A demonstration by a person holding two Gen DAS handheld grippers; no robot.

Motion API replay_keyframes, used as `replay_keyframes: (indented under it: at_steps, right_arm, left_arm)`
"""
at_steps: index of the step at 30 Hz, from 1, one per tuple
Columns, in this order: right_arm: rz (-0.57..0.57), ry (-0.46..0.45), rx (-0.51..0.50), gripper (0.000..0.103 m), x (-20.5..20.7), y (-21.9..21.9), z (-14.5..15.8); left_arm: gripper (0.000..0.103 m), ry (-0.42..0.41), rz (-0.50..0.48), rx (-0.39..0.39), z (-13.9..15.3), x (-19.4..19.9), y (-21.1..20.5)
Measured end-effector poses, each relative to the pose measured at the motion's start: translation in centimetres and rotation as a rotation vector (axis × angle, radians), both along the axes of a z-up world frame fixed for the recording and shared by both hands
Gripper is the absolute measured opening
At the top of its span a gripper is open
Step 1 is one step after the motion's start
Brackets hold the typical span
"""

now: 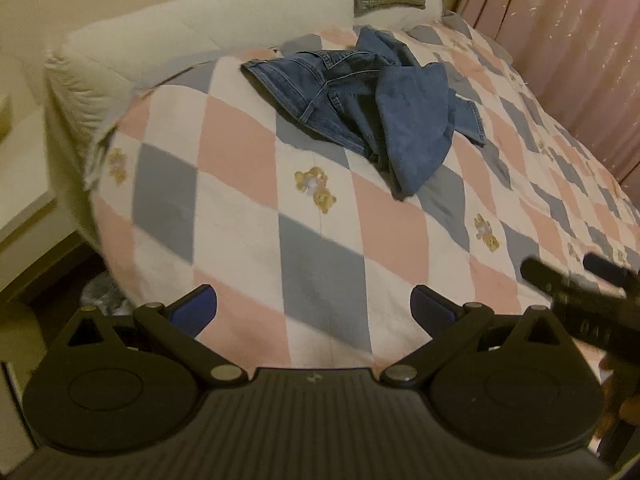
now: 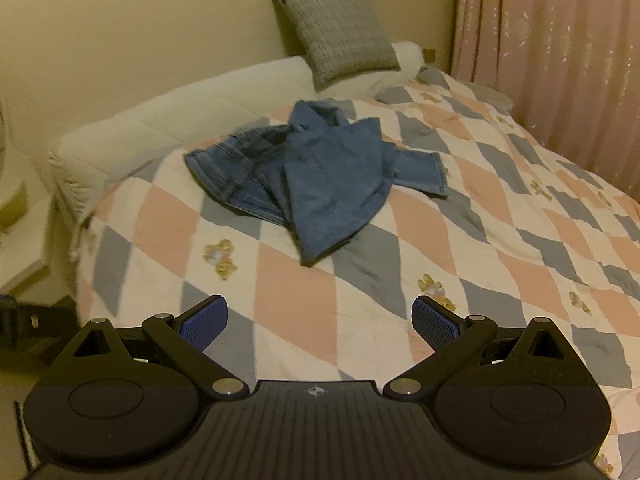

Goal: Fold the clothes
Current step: 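Move both tools toward the crumpled blue jeans on the bed, then grasp the jeans waistband with the right tool while the left tool grasps the waistband too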

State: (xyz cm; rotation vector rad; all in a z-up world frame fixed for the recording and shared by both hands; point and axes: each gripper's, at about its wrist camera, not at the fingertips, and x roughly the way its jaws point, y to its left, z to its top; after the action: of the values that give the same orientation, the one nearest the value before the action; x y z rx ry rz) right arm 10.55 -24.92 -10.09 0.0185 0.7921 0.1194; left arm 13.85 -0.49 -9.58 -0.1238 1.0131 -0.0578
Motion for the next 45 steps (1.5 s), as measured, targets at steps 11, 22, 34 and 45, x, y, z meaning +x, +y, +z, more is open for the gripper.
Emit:
replay_keyframes:
  at_steps: [11, 22, 34, 45]
  right_arm:
    - [0.146, -0.029, -0.328, 0.093, 8.9, 9.0, -8.6]
    - [0.373, -0.086, -0.615, 0.053, 22.1, 16.8, -17.2]
    - [0.479, -0.153, -0.889, 0.055, 29.8, 18.9, -25.2]
    - [0.466, -0.273, -1.039, 0.048, 31.0, 19.4, -26.7]
  left_arm:
    - [0.093, 0.132, -0.084, -0.165, -8.2, 17.5, 6.9]
    - [0.080, 0.068, 0.023, -0.327, -13.0, 33.9, 11.7]
    - [0.089, 0.030, 0.148, -0.528, -18.1, 42.0, 14.2]
    - [0.085, -0.017, 0.280, -0.704, -18.8, 40.2, 17.3]
